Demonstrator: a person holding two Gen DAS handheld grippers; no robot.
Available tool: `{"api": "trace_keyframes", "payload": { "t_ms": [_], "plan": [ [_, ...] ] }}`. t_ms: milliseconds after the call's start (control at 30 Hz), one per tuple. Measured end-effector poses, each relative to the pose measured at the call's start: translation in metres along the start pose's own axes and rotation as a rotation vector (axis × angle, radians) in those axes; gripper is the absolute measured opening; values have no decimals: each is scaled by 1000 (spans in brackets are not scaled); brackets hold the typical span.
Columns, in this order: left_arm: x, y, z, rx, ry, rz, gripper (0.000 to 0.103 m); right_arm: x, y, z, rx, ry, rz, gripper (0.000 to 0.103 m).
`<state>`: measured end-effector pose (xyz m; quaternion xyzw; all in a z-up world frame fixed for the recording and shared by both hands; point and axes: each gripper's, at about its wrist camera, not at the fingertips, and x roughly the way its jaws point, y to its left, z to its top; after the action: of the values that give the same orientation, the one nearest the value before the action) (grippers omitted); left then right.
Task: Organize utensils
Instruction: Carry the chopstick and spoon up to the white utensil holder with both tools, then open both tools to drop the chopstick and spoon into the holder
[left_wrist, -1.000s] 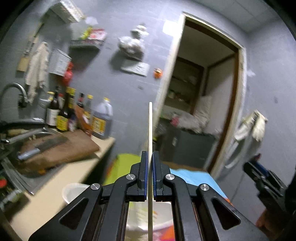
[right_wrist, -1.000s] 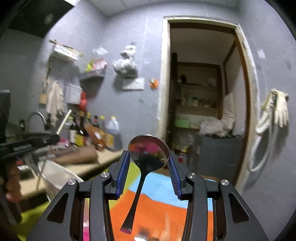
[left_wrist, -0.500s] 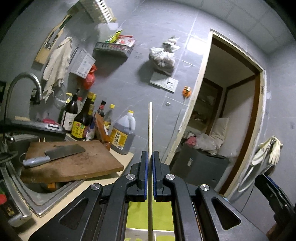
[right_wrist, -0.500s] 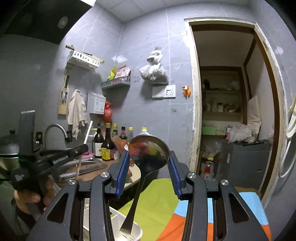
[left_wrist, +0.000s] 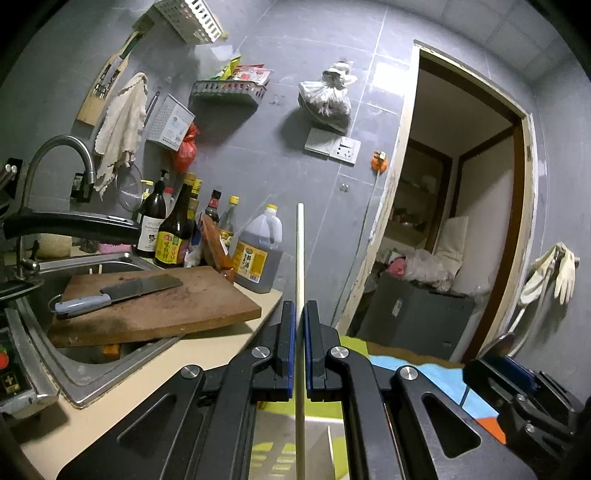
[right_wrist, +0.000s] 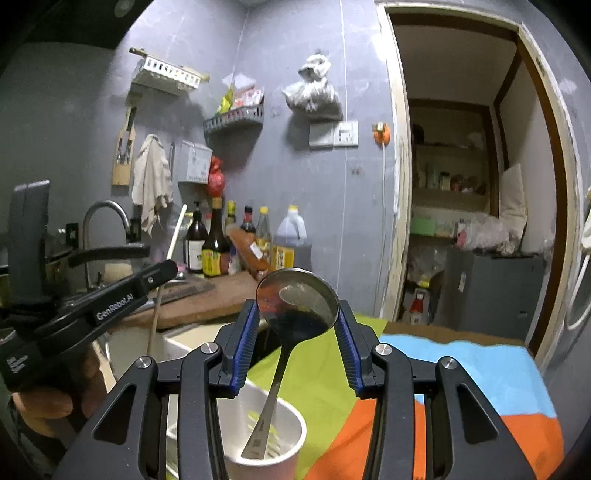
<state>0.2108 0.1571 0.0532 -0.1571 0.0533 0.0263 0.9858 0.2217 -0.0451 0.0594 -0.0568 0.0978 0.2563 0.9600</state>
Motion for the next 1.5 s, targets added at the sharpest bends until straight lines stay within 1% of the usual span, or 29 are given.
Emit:
{"api": "trace_keyframes", "payload": {
  "t_ms": [200, 333, 500, 600, 633, 667, 733, 767, 833, 900, 967, 1033, 1167, 1233, 1300, 1467, 1500],
  "plan": [
    [-2, 1, -9, 2, 56, 7, 2, 4, -2, -12, 29, 55, 28, 40],
    [-5, 1, -14, 8, 93, 4, 3, 4, -2, -16, 41, 77, 48, 40],
    [-7, 5, -18, -35, 147, -14, 3, 3, -3, -21, 60, 104, 70, 40],
    [-10, 6, -16, -41, 169, -22, 5, 2, -5, -22, 70, 113, 82, 42],
    [-11, 6, -16, -43, 174, -28, 8, 1, -6, -23, 76, 113, 83, 45],
    [-13, 6, -15, -45, 177, -33, 11, 0, -7, -22, 83, 111, 84, 45],
    [-18, 6, -14, -51, 177, -40, 22, -3, -10, -21, 101, 106, 92, 46],
    [-19, 5, -13, -54, 177, -44, 24, -6, -13, -19, 109, 101, 92, 46],
    [-24, 4, -10, -54, 173, -48, 28, -12, -16, -16, 119, 87, 88, 52],
    [-28, -1, -6, -37, 164, -44, 32, -23, -21, -12, 126, 63, 78, 55],
    [-34, -9, -2, -15, 152, -44, 39, -33, -25, -7, 126, 39, 57, 61],
    [-40, -18, 1, 4, 136, -54, 51, -48, -34, -2, 130, 3, 24, 75],
    [-54, -38, 6, 38, 106, -95, 62, -77, -50, 6, 133, -57, -47, 83],
    [-60, -50, 6, 64, 95, -115, 72, -95, -60, 10, 130, -90, -90, 95],
    [-67, -63, 6, 85, 81, -145, 73, -113, -70, 12, 133, -121, -128, 102],
    [-74, -91, 2, 114, 93, -218, 77, -150, -89, 14, 125, -152, -212, 103],
    [-75, -96, 0, 117, 99, -232, 83, -157, -93, 13, 120, -152, -228, 103]
  ]
}}
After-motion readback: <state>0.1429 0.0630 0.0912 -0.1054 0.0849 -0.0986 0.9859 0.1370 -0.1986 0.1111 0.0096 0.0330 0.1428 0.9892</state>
